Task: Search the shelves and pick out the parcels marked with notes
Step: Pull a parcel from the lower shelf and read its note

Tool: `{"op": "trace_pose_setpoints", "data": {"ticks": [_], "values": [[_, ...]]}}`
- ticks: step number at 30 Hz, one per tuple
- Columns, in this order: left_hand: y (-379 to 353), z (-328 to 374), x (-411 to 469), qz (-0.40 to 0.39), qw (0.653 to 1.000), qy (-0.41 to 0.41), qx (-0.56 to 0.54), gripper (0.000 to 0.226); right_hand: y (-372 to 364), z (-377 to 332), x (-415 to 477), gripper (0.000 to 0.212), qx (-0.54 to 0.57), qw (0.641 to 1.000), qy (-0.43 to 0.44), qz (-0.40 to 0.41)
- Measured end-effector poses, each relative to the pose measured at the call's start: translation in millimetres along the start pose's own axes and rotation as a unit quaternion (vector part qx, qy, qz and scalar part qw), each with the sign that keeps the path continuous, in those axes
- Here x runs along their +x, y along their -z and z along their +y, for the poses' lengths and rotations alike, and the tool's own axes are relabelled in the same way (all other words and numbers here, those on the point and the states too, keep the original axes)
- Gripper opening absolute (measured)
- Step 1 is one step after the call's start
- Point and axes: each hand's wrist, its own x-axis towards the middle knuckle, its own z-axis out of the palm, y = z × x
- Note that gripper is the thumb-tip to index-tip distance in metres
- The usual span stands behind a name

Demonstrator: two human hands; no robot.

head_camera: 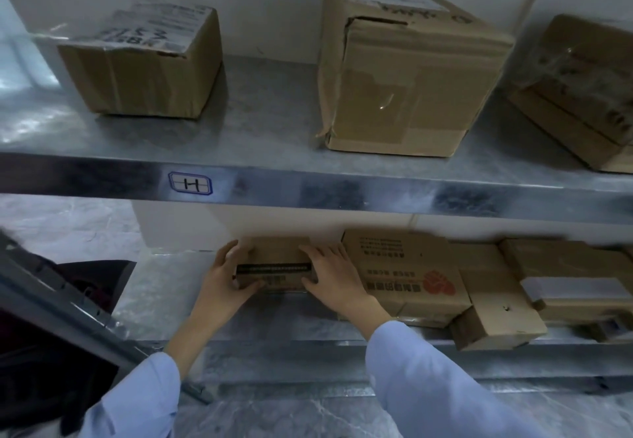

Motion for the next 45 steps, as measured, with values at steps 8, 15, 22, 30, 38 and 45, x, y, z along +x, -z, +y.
{"op": "trace_pose_setpoints", "data": {"ticks": [8,15,22,30,38,45], "values": [[3,2,-2,0.005,0.999,0.034,-0.019,0.074,-2,-8,0,0.062,0.046,0.998,-0.038,-0.038],[10,15,3,0.029,0.998,0.038,-0.032,0.066,15,-12,-8,0.063,0.153,0.987,-0.043,-0.012],[27,38,13,0.045,0.996,0.01,-0.08,0.063,35,-11,-10,0.065,0.23,0.97,-0.054,0.063],[29,64,22,0.057,0.99,0.021,-0.129,0.064,53,-11,-14,0.068,0.341,0.927,-0.095,0.123],[31,89,20,0.054,0.987,0.034,-0.15,0.076,59,-6,-21,0.078,0.363,0.918,-0.109,0.119],[26,99,27,0.043,0.986,0.032,-0.159,0.076,68,-3,-26,0.086,0.342,0.923,-0.119,0.129]]}}
